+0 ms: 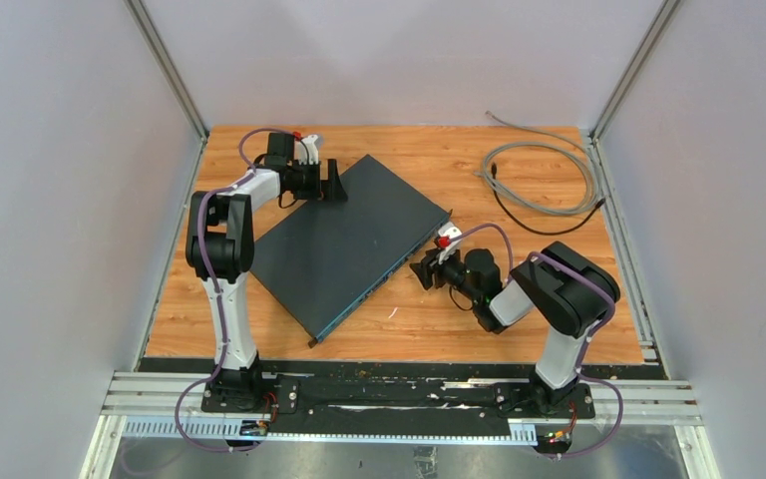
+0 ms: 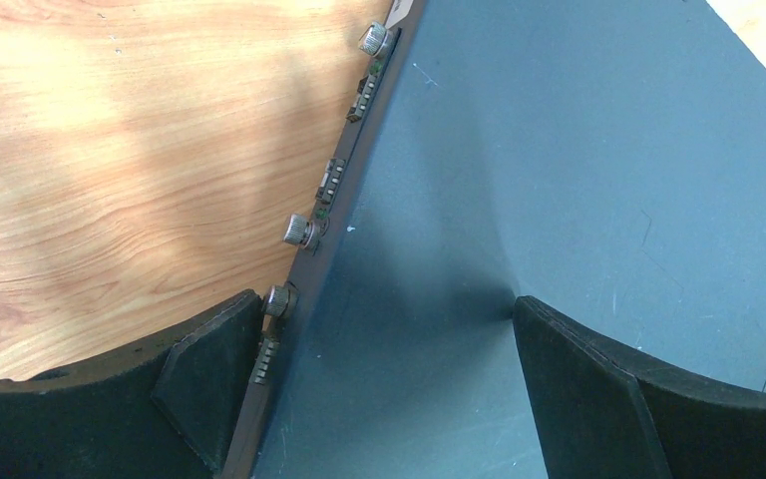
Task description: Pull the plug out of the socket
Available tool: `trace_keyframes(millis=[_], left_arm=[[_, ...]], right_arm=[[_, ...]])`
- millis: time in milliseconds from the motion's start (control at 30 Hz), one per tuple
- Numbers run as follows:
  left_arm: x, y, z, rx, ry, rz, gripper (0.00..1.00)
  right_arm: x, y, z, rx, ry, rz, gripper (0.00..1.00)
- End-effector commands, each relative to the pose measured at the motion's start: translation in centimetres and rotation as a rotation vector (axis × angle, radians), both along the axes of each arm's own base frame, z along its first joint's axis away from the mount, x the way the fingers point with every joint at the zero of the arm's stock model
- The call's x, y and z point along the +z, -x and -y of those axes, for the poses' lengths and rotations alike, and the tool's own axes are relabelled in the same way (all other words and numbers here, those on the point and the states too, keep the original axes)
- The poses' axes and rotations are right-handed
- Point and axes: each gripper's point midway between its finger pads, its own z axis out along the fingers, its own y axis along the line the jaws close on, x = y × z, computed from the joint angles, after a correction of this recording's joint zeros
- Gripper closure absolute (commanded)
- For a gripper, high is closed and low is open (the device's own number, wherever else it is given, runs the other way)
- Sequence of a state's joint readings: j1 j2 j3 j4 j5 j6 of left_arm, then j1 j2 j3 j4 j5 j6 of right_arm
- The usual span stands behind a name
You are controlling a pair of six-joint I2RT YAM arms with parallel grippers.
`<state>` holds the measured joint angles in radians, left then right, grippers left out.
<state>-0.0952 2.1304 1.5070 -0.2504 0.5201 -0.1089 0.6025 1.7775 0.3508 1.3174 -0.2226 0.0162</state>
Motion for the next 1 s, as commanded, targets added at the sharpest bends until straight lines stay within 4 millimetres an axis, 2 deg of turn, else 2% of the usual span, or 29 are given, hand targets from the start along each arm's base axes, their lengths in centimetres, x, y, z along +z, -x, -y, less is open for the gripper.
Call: trace_keyframes(millis=[0,367,533,967], left_arm=[[-5.5,6.2,0.4,-0.007,-0.064,-0.275,0.03],[-5.4,6.2,0.4,-0.006,-0.063,-0.277,0.03],[-5.4,6.2,0.4,-0.006,-0.065,-0.275,0.03],[-5.4,6.2,0.4,-0.004,-0.065,-0.282,0.03]], right_arm=[[1.3,-0.8,-0.9,-0.013,-0.036,0.044,0.42],[1.7,-1.6,-1.8,-0.022,-0.048,0.061,0.44],[1.5,-2.1,-1.6,-0.051,-0.045,0.062,0.47],[1.7,-2.3,-2.3,-0.075,-0.062,0.07,0.49]])
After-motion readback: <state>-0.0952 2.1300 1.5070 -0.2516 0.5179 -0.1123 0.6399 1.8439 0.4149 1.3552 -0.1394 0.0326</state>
